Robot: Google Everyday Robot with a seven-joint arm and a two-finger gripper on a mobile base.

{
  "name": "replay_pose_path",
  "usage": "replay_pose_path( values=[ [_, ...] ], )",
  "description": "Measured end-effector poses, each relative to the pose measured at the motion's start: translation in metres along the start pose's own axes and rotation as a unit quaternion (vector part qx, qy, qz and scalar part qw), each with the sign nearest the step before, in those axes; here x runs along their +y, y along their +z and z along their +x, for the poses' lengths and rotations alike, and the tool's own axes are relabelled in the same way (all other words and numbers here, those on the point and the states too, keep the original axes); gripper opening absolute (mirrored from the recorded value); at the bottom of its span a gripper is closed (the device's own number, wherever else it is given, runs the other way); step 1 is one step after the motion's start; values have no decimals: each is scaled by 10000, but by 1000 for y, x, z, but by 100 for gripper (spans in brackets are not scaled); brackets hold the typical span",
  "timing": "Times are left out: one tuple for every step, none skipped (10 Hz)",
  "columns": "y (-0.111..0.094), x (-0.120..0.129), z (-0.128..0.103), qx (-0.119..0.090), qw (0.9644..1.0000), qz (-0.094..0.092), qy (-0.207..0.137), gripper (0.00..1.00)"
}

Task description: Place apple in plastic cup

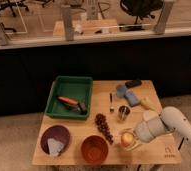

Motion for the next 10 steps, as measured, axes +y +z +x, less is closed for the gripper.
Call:
replay_pose_path(
  values=[
    [-2,-11,-16,10,9998,10,-194,8],
    [-1,-29,-39,45,9990,11,-454,8],
    [1,-40,-50,76,9982,13,-601,8],
    [3,-63,-65,168,9974,67,-692,8],
    [5,-80,-68,206,9976,131,-643,8],
    [3,-92,-67,232,9979,199,-575,8],
    [-2,-105,-62,234,9981,301,-486,8],
    [-13,-119,-54,200,9981,442,-375,8],
    [-27,-132,-45,166,9977,603,-263,8],
    [-49,-149,-32,149,9963,834,-139,8]
  ],
)
